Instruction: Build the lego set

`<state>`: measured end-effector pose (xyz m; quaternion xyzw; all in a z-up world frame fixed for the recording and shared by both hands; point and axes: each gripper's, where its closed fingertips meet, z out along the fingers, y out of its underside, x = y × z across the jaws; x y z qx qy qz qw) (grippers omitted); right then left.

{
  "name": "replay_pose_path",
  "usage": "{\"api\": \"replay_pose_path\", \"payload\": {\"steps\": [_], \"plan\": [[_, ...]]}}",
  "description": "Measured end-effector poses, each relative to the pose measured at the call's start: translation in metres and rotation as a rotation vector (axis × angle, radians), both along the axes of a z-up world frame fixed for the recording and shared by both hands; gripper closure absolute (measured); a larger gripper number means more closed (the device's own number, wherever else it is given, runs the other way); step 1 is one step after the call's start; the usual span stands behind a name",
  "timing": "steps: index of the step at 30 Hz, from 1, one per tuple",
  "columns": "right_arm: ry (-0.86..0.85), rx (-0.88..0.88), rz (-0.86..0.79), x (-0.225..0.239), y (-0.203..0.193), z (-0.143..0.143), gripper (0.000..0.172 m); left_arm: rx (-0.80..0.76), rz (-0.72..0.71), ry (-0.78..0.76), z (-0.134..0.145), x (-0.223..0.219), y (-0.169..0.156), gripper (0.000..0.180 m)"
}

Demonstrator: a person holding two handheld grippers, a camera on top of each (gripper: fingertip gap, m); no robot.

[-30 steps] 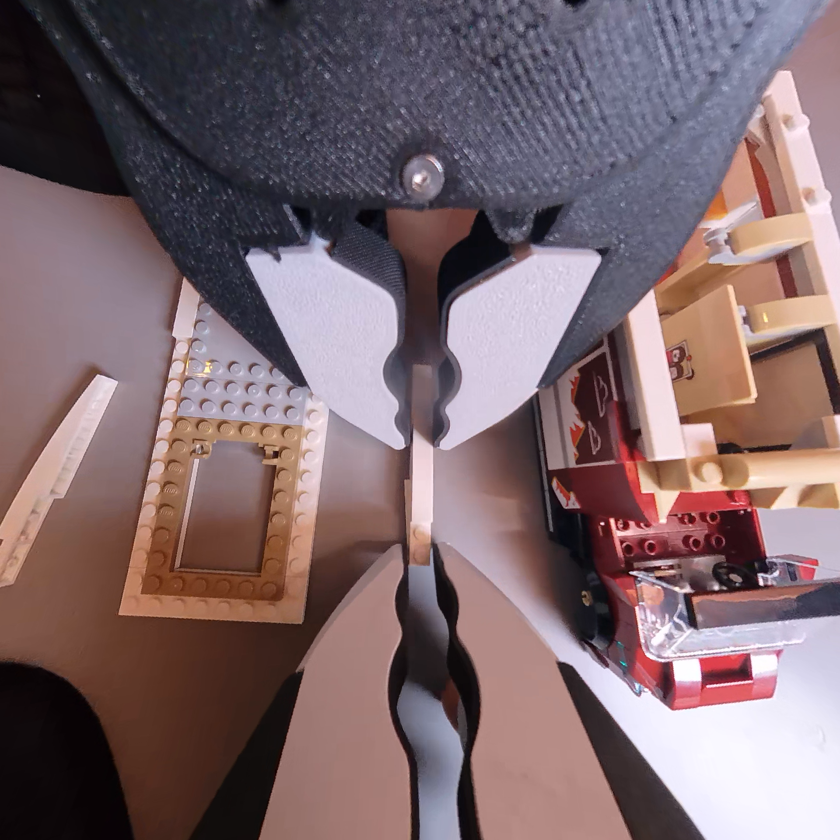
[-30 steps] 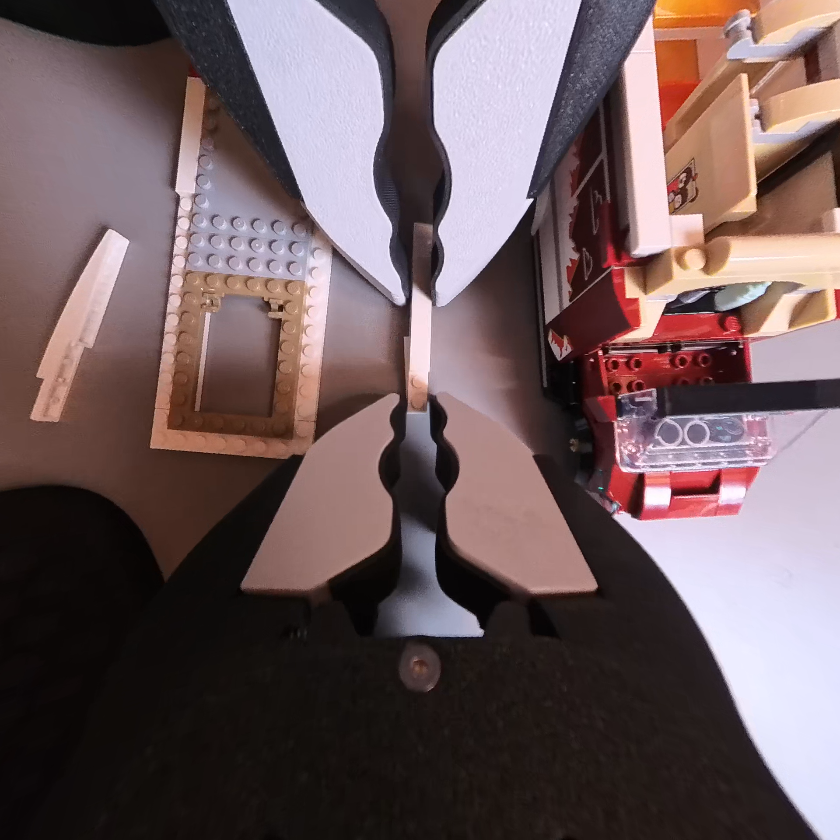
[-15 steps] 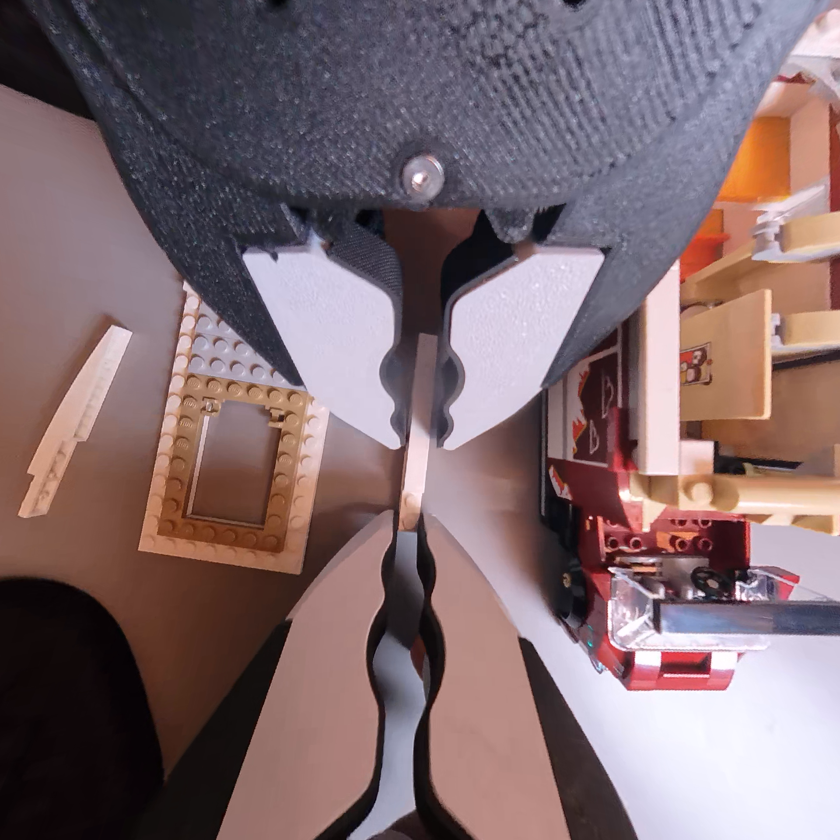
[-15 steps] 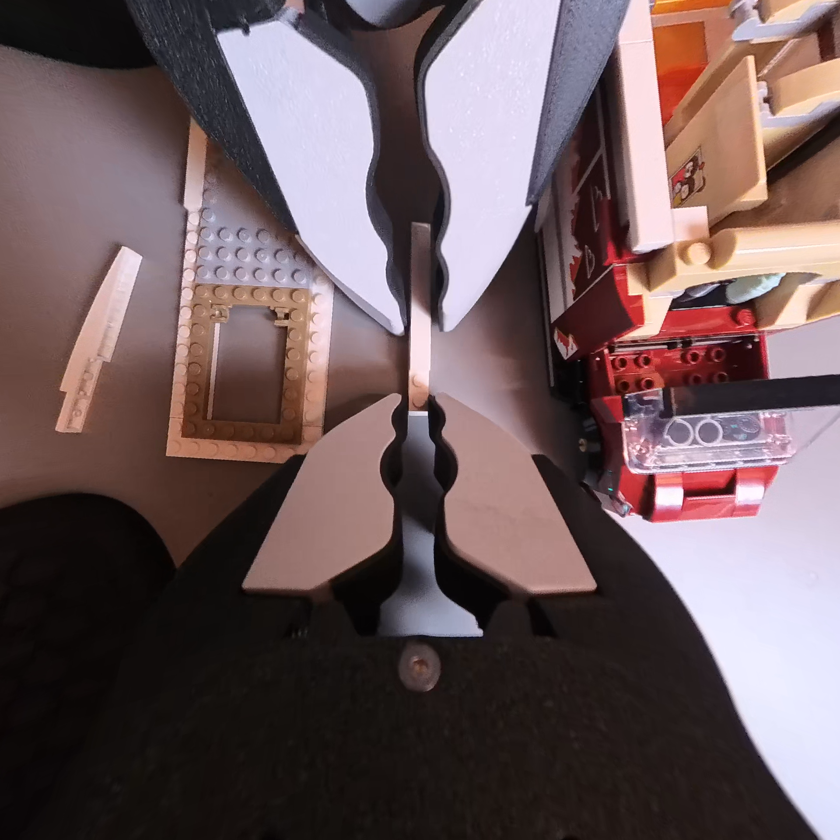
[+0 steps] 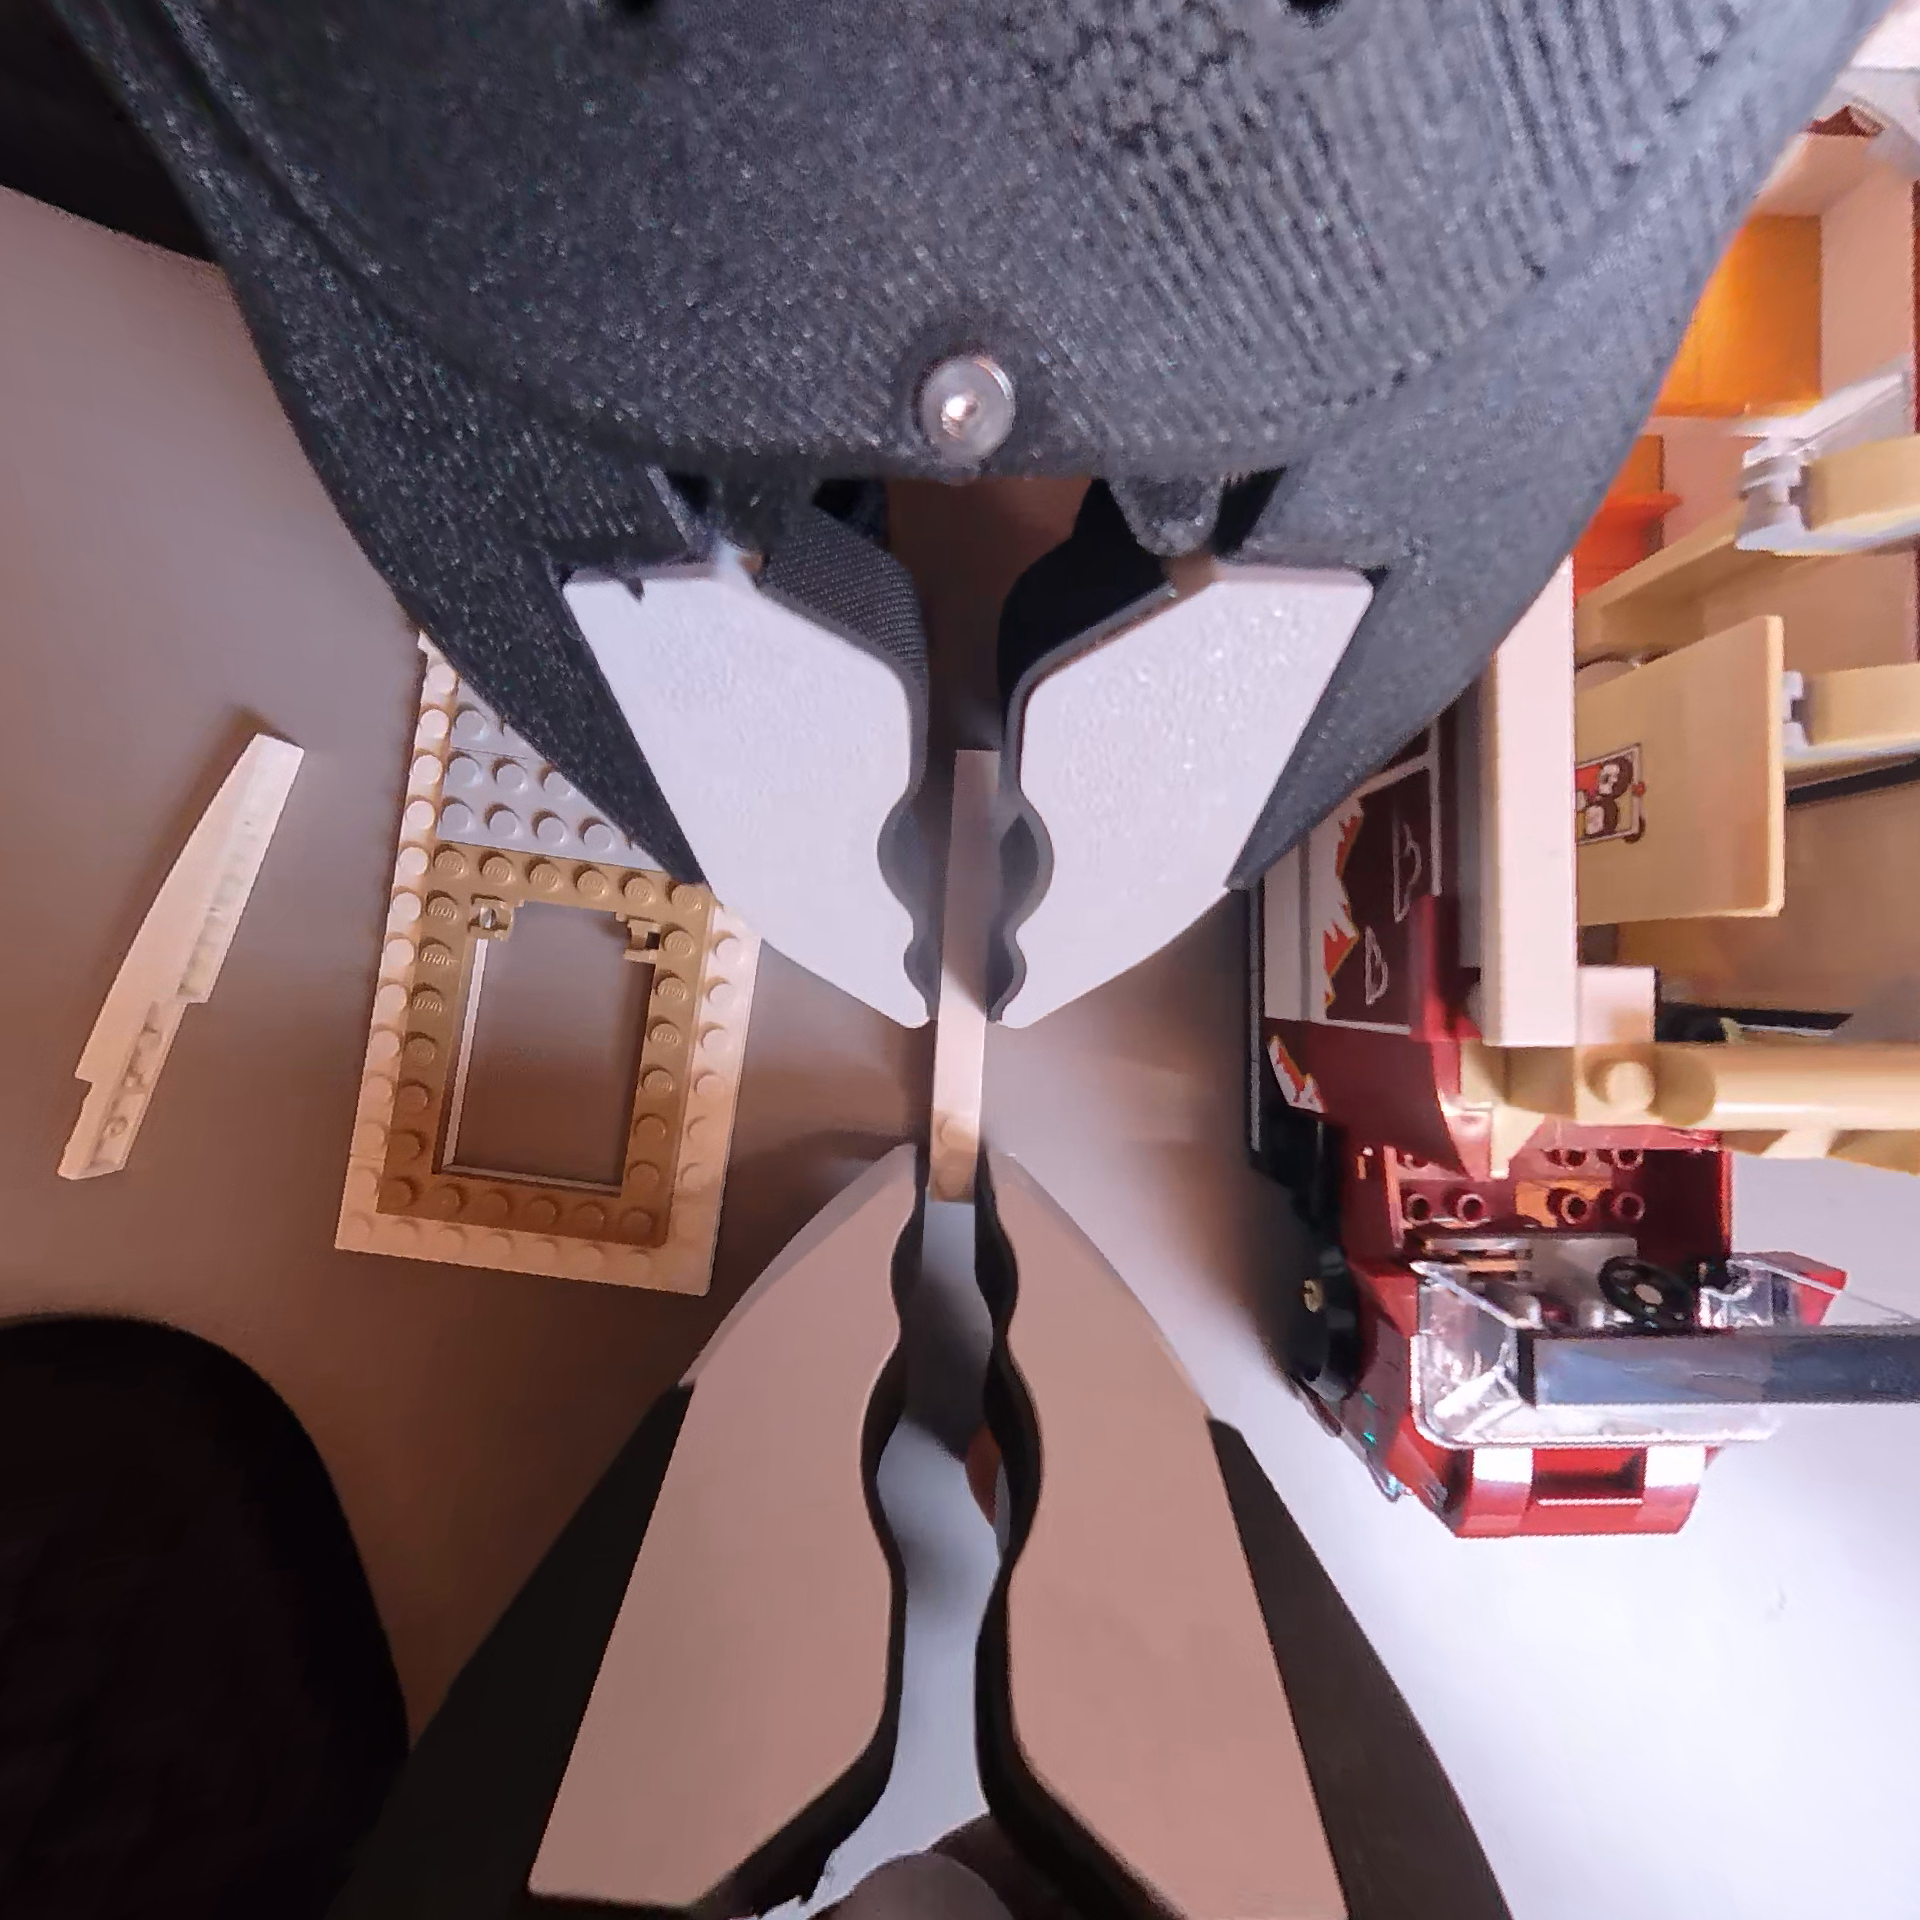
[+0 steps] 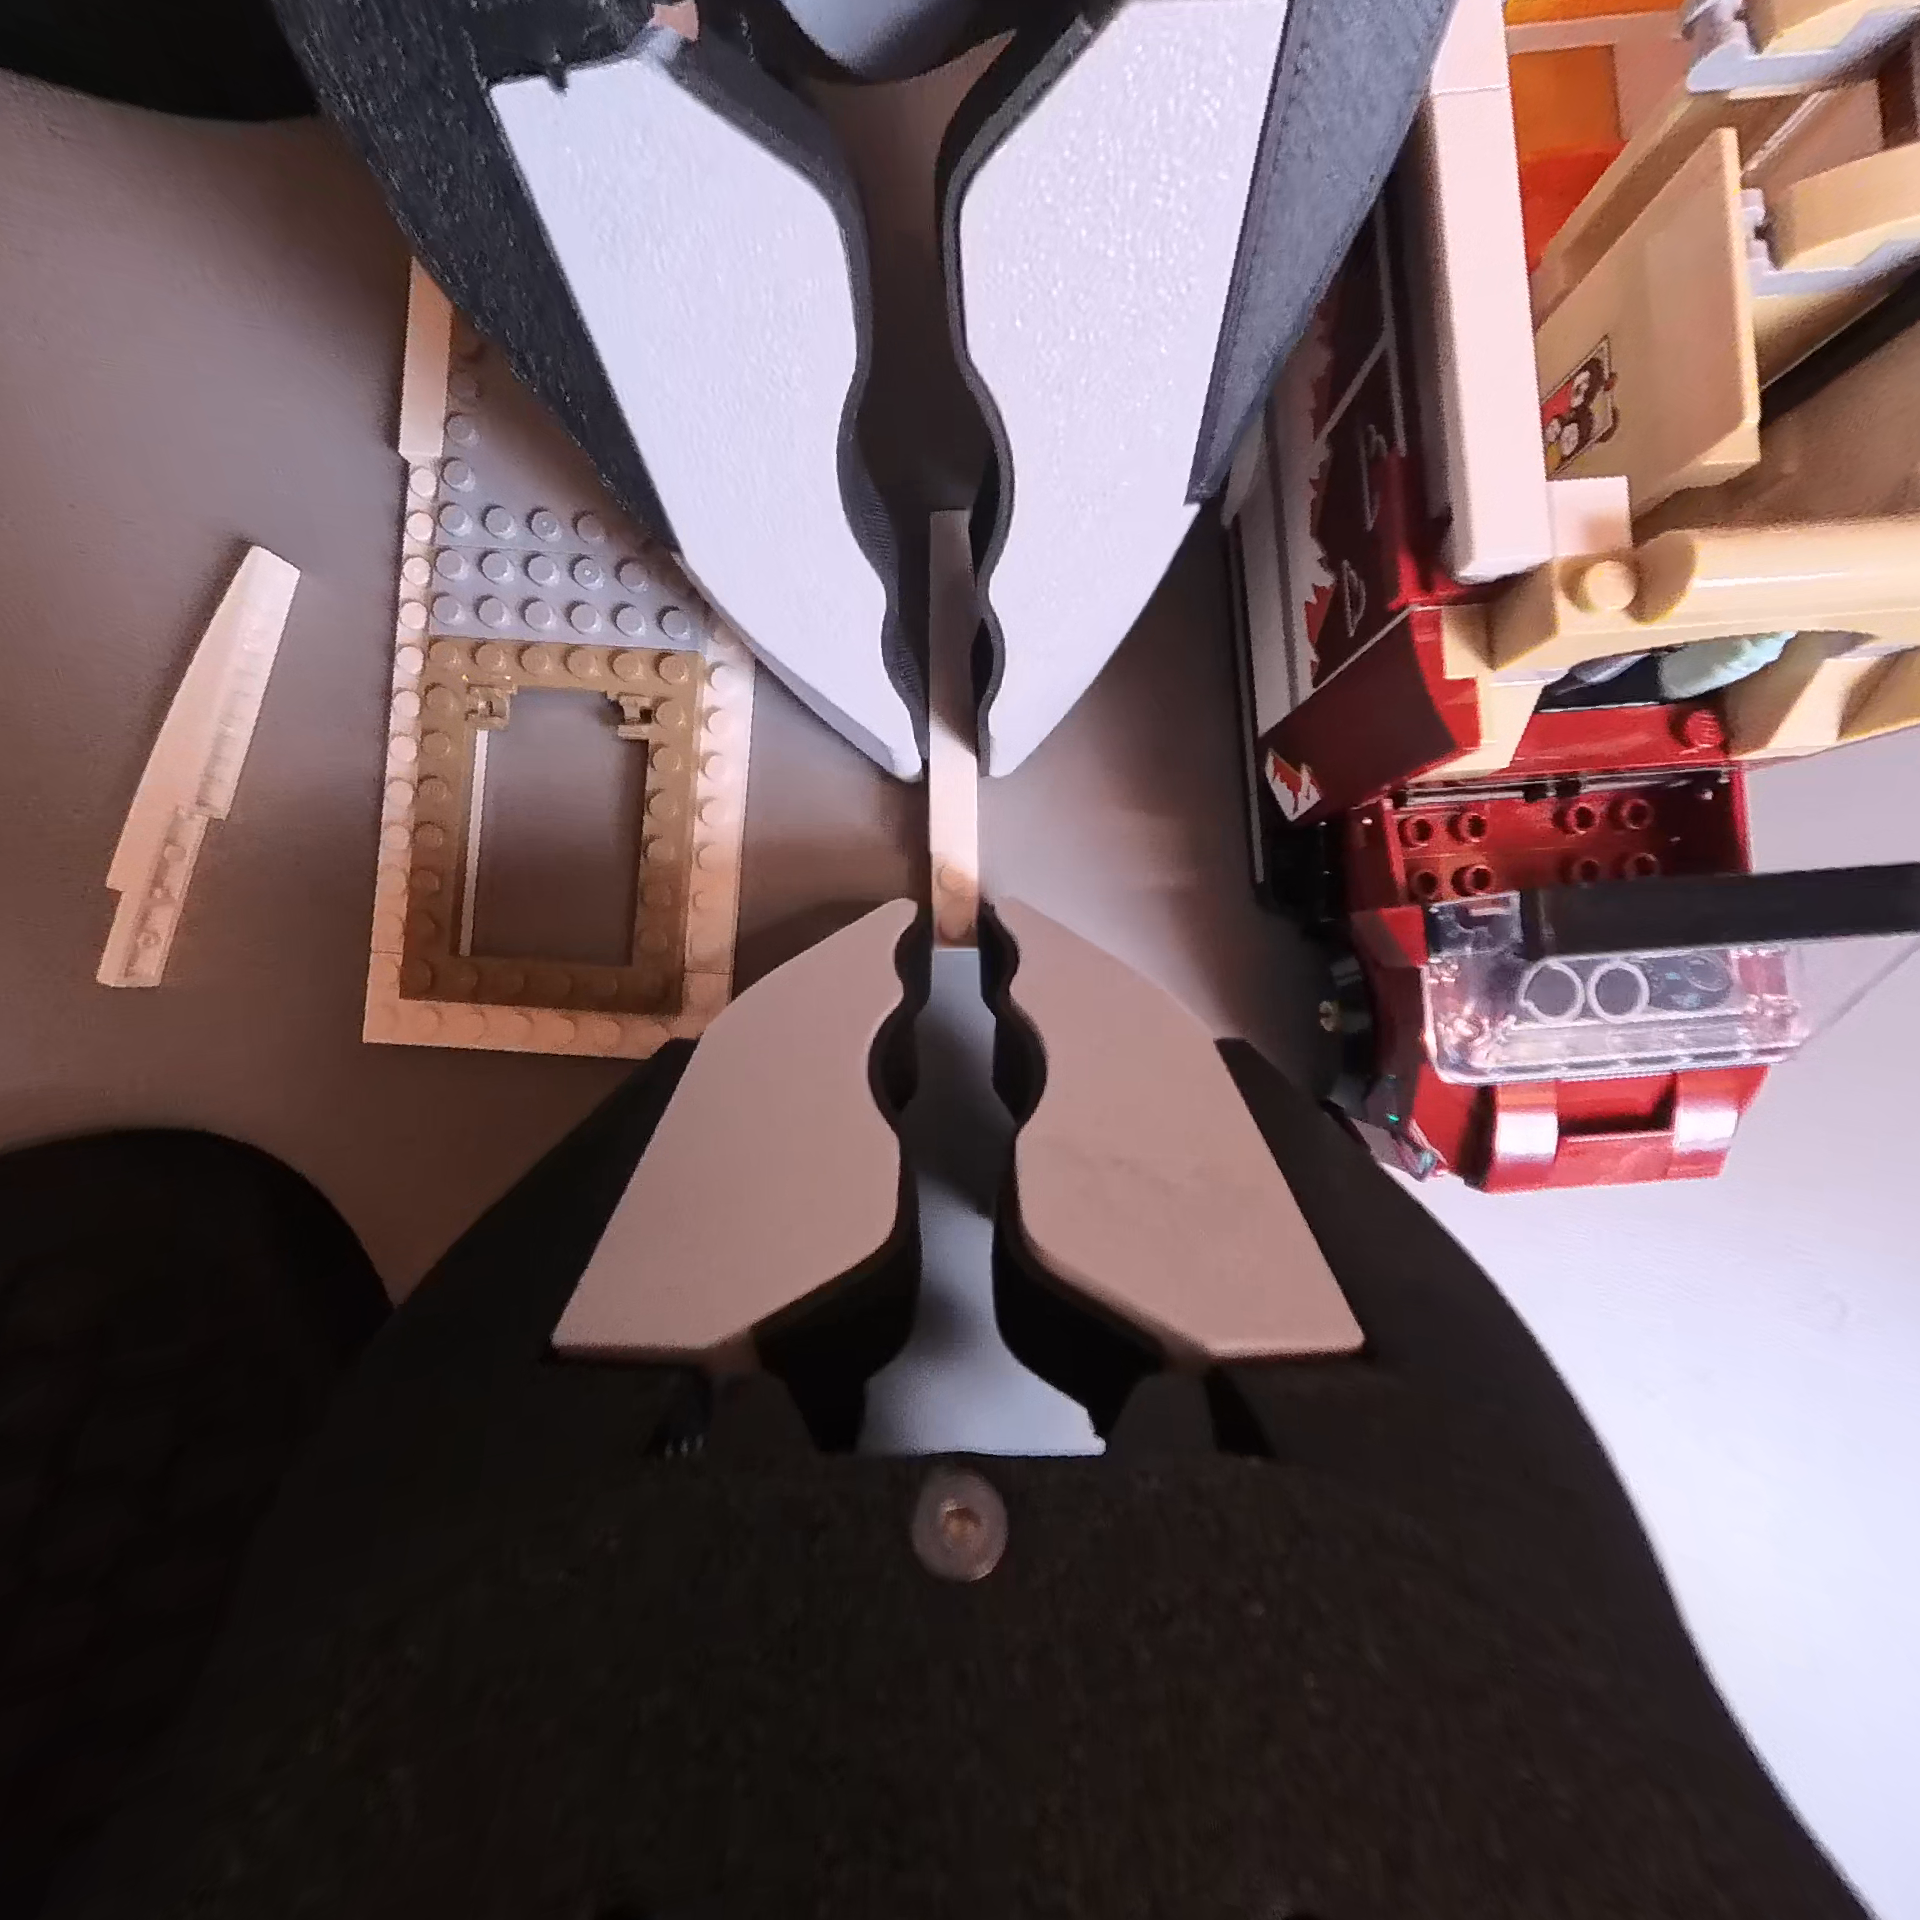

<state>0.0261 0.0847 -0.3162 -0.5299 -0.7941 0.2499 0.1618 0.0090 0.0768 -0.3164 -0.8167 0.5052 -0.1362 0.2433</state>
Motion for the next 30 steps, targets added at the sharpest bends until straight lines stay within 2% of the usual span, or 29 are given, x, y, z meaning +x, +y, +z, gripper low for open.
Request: {"api": "replay_pose_path", "payload": {"steps": [17,22,30], "plan": [[0.04,-0.092,0.005,0.0,-0.003,0.009,0.164,-0.01,-0.031,-0.05,0.0,0.007,0.0,0.172],[0.022,-0.035,0.002,0.007,0.007,0.005,0.158,-0.026,-0.02,-0.076,0.0,0.005,-0.001,0.172],[0.001,-0.002,0.017,0.005,0.004,0.0,0.164,-0.088,0.017,-0.208,0.012,-0.002,-0.008,0.172]]}}
